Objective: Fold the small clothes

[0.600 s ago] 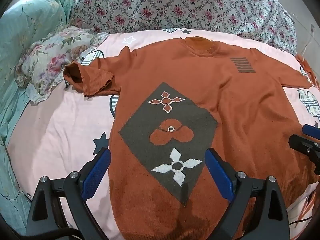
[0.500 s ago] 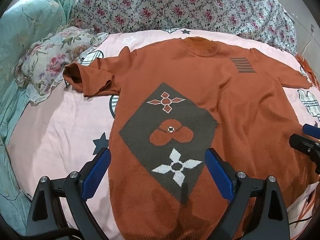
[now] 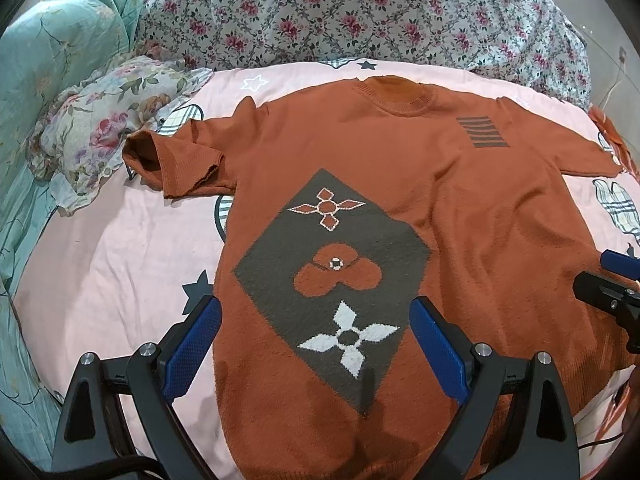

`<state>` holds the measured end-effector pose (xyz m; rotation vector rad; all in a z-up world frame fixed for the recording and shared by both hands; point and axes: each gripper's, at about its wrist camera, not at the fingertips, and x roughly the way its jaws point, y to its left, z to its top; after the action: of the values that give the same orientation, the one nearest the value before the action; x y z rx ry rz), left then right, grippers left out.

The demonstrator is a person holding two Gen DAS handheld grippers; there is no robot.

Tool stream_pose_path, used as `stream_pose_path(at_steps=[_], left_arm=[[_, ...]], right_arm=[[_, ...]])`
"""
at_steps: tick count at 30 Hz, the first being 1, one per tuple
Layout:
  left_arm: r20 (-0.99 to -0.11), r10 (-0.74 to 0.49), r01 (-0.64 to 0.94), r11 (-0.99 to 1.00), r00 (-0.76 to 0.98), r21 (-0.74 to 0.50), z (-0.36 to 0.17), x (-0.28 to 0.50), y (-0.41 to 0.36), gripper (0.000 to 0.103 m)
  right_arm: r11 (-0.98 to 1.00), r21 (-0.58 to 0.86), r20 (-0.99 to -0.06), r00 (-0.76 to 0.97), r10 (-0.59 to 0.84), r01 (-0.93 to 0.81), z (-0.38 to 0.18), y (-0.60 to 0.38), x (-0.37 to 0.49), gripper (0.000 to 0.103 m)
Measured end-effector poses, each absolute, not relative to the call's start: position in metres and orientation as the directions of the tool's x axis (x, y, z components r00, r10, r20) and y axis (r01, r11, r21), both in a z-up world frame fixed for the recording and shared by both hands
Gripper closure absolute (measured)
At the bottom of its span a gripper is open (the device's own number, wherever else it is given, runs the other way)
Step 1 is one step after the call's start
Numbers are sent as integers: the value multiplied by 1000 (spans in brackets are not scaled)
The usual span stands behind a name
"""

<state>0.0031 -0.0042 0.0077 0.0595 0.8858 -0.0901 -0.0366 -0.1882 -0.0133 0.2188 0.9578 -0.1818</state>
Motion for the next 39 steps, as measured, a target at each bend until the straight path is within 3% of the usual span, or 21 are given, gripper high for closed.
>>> stream_pose_path(at_steps=[13, 26, 39], left_arm=[[-722, -77, 133, 991, 688, 20, 9, 3, -9, 8], [-748, -96, 160, 987, 656, 13, 7, 12, -17, 7], [-760, -168, 183, 981, 628, -66, 11, 28, -20, 8]], right_arm=[[964, 100, -841, 538, -52, 248, -17, -190, -34, 3], [964, 100, -826, 561, -57, 246, -19, -193, -29, 3], [937, 225, -820, 571, 35, 266, -18, -215, -27, 3]])
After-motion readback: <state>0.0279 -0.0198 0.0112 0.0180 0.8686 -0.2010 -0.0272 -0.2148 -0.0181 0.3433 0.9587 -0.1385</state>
